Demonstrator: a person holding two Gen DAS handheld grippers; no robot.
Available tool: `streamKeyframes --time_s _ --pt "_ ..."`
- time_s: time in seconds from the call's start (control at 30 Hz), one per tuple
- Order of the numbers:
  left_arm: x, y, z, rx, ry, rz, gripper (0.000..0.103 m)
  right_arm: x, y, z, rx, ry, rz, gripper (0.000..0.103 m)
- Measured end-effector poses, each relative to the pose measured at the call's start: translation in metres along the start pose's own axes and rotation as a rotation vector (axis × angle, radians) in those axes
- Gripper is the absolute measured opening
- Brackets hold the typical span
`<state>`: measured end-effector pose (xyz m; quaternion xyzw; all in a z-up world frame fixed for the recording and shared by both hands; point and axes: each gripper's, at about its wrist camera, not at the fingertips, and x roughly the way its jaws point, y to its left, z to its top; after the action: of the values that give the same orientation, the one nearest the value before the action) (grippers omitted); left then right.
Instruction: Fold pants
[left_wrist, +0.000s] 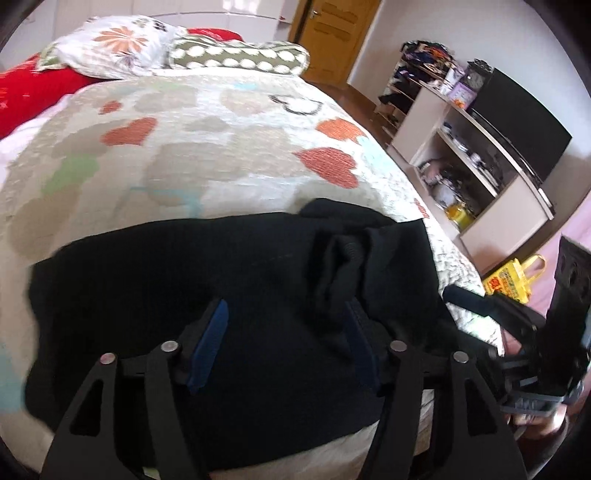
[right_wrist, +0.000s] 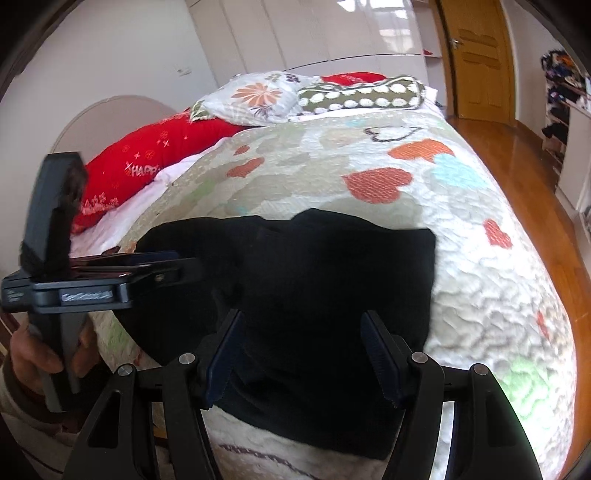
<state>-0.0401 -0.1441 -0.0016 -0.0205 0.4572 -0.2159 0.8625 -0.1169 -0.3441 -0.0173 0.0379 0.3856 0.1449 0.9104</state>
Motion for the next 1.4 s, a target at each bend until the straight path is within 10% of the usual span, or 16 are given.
streamKeyframes --time_s 0.4,0.87,1.4 --pt "-0.033 0.051 -0.018 -0.092 -0.056 0.113 0.072 0.039 0.033 -0.005 -0.096 0.108 0.002 0.068" --pt "-0.07 0.088 -0.046 -0.201 -0.119 0.096 0.08 0.036 0.073 0.041 -0.155 0.016 0.112 0.068" --pt "-0.049 0.136 -0.082 -0.402 -0.062 0.09 0.082 0.127 0.171 0.09 -0.418 0.14 0.188 0.079"
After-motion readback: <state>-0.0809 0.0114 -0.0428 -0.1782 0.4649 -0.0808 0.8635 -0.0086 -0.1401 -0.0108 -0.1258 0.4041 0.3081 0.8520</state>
